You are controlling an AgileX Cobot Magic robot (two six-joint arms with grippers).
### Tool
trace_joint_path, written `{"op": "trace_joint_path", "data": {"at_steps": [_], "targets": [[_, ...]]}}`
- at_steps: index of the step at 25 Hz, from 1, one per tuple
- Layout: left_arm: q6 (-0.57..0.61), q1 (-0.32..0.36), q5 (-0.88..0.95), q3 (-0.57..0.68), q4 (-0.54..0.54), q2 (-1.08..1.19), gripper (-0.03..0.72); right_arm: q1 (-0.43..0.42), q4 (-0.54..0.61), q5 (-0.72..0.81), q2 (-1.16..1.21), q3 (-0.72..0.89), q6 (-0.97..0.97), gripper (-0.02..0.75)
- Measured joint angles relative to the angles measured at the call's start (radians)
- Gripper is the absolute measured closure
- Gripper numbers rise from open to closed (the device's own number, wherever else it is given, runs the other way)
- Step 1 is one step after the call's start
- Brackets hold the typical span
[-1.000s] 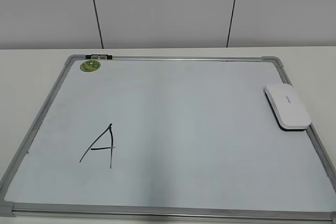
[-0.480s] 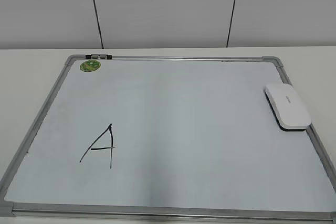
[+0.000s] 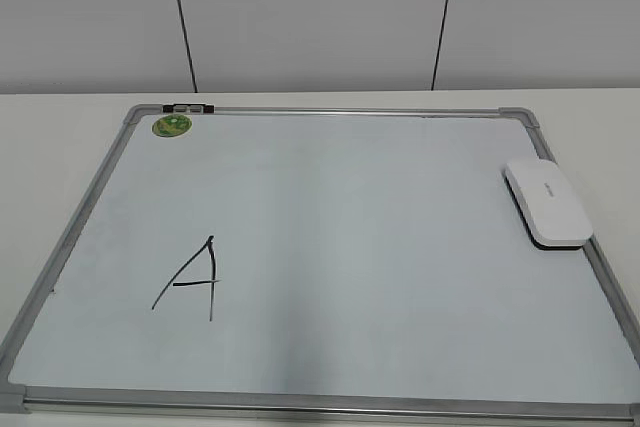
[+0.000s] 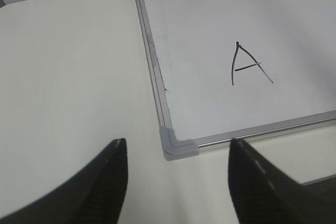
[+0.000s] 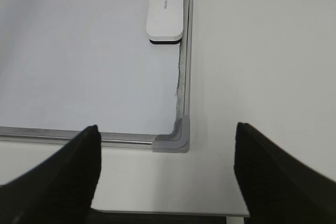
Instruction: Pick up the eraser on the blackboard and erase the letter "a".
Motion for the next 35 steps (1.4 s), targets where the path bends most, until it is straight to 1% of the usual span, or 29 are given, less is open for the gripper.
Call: {"op": "trace_joint_path", "data": {"at_steps": [3,8,12,15,35], "targets": [[-0.009,0.0,0.0,0.0,0.02,0.0,0.246,0.0,0.0,0.0,0.0,0.0,0.0,0.152],[-0.13,0.0,0.0,0.0,0.087,0.0,0.246,0.0,0.0,0.0,0.0,0.0,0.0,0.152],[-0.169,0.0,0.0,0.0,0.128,0.0,0.246,0.0,0.0,0.0,0.0,0.0,0.0,0.151],[-0.174,0.0,0.0,0.002,0.145,0.0,0.246,0.0,0.0,0.0,0.0,0.0,0.0,0.151],[-0.179,0.0,0.0,0.006,0.145,0.0,0.246,0.0,0.0,0.0,0.0,0.0,0.0,0.152]]}}
